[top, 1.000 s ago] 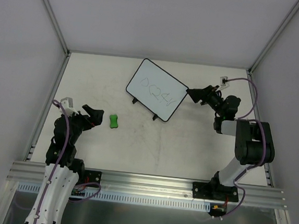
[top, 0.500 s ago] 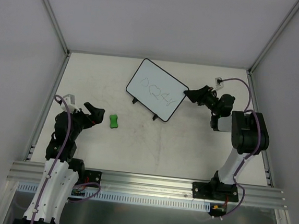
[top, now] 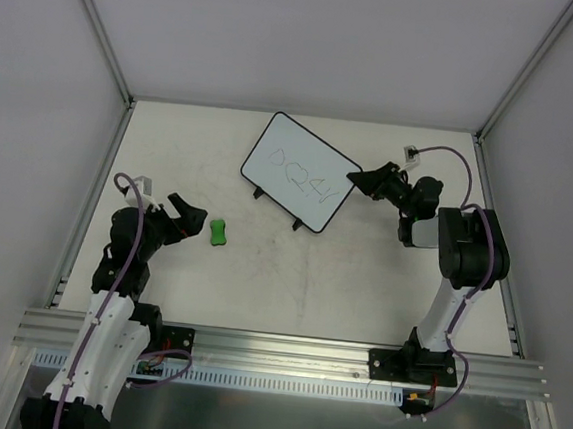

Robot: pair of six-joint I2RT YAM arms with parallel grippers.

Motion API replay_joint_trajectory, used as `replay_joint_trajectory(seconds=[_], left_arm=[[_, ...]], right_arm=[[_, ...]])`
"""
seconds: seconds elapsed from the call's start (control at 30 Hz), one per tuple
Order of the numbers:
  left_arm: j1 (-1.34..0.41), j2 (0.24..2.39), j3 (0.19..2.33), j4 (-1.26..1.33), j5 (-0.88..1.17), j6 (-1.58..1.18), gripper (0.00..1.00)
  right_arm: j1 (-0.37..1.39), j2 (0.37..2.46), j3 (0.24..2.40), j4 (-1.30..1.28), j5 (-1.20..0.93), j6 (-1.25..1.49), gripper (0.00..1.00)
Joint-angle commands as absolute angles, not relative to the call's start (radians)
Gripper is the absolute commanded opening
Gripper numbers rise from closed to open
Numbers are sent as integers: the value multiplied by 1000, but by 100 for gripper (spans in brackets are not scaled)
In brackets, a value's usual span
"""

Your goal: Erase the whiteboard

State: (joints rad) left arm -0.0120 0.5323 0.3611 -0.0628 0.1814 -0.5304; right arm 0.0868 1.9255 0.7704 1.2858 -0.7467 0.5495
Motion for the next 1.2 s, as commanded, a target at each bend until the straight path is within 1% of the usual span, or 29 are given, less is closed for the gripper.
replay_joint_trajectory(seconds=[0.0,0.03,0.07,0.13,0.27,0.37,0.53,0.73,1.0,1.17], left_arm=[[-12,626,364,24,264,-500,99],[-14,673,371,38,273,-496,99],[-15,695,374,43,281,-488,99],[-18,736,383,49,275,-486,99],[-29,747,385,66,261,-476,99],[-35,771,397,69,270,-462,99],[-70,850,423,78,275,-446,99],[-144,932,469,94,213,-423,99],[-244,1035,529,86,121,-382,99],[-252,1136,584,42,97,-345,99]], right_arm=[[97,1930,807,1531,-755,541,34],[97,1930,810,1531,-753,543,31],[97,1930,810,1531,-755,543,23],[97,1928,808,1531,-758,541,22],[97,1916,799,1531,-759,540,22],[98,1905,799,1531,-761,540,15],[106,1882,789,1531,-765,538,13],[106,1864,785,1531,-772,538,0],[106,1848,779,1531,-776,535,0],[106,1841,779,1531,-778,534,0]])
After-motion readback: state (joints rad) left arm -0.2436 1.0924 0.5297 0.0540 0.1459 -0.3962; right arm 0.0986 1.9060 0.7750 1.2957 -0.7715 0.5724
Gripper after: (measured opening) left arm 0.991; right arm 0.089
